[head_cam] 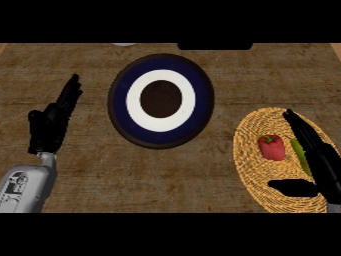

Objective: Pick the bell pepper from the placemat and place it in the plate

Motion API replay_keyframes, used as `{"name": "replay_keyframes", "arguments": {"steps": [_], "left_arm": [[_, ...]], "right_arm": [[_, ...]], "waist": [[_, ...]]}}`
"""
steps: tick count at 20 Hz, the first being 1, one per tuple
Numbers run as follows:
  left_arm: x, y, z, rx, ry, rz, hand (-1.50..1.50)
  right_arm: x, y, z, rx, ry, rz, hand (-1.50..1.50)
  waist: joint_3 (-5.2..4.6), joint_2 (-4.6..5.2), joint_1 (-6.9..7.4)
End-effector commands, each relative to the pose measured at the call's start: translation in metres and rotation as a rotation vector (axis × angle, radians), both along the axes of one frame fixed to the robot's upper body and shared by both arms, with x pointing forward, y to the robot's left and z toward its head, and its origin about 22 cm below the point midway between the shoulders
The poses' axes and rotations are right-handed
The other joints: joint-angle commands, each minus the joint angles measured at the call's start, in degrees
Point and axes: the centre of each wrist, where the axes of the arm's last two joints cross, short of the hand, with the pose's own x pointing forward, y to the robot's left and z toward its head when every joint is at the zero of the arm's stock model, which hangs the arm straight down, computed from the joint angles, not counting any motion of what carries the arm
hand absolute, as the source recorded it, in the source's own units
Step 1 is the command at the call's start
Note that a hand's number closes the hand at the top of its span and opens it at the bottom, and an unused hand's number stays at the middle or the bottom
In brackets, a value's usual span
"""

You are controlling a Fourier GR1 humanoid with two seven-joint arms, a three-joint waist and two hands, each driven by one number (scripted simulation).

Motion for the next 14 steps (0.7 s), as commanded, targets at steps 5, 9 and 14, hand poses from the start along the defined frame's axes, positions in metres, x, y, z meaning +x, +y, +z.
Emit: {"name": "replay_keyframes", "arguments": {"steps": [5, 9, 14], "left_arm": [[0.008, -0.004, 0.014, -0.008, 0.013, -0.018, 0.0], [-0.01, -0.012, 0.0, 0.008, -0.004, -0.009, 0.0], [-0.008, 0.009, -0.013, -0.003, 0.002, -0.013, 0.0]], "right_arm": [[0.017, -0.01, -0.019, 0.009, 0.035, -0.007, -1.5], [0.025, -0.002, -0.028, -0.003, -0.072, -0.007, 1.5], [0.04, -0.012, -0.027, -0.031, -0.096, -0.026, 1.5]], "waist": [[0.0, -0.03, -0.1], [0.01, -0.03, 0.12], [0.0, 0.02, 0.09]]}}
